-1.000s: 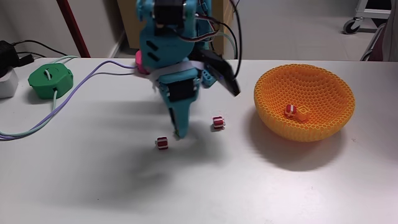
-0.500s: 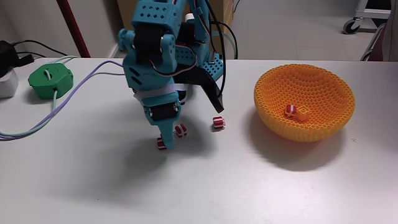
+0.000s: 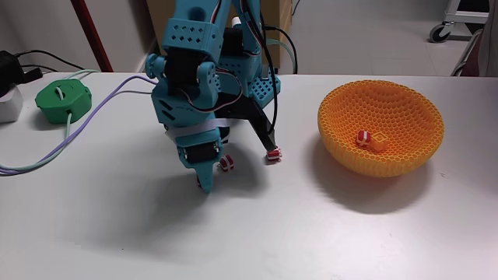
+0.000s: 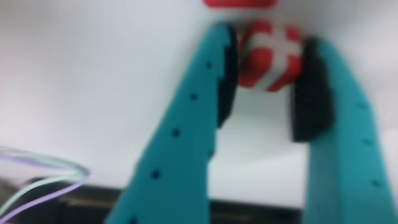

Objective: Place cube pieces into the yellow basket

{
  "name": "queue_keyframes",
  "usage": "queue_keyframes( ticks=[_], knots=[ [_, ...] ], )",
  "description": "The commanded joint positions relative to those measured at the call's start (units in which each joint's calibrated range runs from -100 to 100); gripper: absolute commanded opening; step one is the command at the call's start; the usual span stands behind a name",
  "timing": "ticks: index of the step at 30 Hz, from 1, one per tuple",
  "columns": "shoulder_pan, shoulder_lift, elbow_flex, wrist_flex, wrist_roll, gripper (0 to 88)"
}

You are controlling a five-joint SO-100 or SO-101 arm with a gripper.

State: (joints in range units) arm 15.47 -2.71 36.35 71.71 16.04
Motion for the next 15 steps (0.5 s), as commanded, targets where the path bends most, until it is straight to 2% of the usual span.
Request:
queue_keyframes(
  ticks=[1, 5, 8, 10, 12, 15],
  knots=[
    [1.4, 0.1, -2.8, 0.3, 0.4, 0.0],
    [-0.2, -6.0, -13.0, 9.7, -0.3, 0.0],
    [-8.2, -16.4, -19.8, 17.1, -1.2, 0.0],
    [-18.6, -22.6, -23.1, 22.3, -2.7, 0.0],
    [-33.1, -26.5, -25.8, 27.4, -5.7, 0.0],
    [-55.5, -31.2, -23.7, 28.0, -9.8, 0.0]
  ],
)
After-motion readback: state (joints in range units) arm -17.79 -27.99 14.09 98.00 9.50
